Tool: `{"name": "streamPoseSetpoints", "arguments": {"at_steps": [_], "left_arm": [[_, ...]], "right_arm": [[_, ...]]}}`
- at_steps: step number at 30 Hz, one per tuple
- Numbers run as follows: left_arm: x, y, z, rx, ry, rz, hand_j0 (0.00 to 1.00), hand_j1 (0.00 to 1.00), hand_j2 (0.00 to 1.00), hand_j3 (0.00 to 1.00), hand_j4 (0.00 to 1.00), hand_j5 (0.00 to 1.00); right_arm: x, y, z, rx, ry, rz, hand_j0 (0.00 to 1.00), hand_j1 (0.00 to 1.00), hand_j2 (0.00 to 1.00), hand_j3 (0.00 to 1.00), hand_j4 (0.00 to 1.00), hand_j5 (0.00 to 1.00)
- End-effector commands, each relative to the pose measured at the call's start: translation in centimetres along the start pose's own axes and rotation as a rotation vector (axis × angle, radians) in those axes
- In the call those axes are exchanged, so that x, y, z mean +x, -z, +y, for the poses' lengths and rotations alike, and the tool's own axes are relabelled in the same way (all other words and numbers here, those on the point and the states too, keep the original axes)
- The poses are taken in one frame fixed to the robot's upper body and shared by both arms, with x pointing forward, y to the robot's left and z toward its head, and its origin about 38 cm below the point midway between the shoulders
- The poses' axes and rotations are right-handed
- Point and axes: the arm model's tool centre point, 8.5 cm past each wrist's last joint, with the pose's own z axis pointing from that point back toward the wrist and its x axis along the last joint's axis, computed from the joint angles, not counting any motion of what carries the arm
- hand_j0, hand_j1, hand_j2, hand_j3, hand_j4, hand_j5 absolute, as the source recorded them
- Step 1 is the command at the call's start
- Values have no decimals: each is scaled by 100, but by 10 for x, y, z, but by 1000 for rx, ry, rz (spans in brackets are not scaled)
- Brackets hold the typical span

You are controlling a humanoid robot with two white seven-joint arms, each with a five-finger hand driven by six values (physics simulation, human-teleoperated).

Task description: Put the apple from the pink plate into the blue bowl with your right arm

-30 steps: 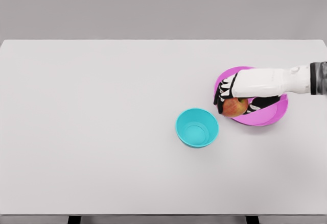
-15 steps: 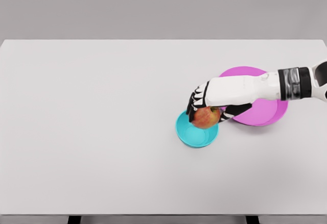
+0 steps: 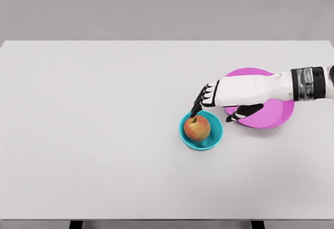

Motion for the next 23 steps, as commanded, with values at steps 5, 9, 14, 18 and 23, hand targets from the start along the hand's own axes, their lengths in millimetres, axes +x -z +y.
{"name": "streamPoseSetpoints", "arguments": {"at_steps": [5, 9, 14, 18, 23], "left_arm": [[0, 0, 0, 0, 0, 0, 100, 100, 100, 100, 100, 100], [0, 0, 0, 0, 0, 0, 100, 100, 100, 100, 100, 100], [0, 0, 0, 0, 0, 0, 100, 100, 100, 100, 100, 100], [0, 0, 0, 0, 0, 0, 100, 100, 100, 100, 100, 100], [23, 4, -6, -14, 23, -44, 100, 100, 100, 100, 100, 100]], "right_arm": [[-9, -83, -23, -38, -44, 199, 85, 85, 85, 85, 85, 85], [-13, -84, -17, -43, -19, 204, 85, 85, 85, 85, 85, 85], [-11, -82, -20, -66, -9, 187, 85, 85, 85, 85, 85, 85], [-11, -85, -20, -64, -9, 193, 85, 85, 85, 85, 85, 85], [-10, -87, -13, -55, 7, 195, 85, 85, 85, 85, 85, 85]]}}
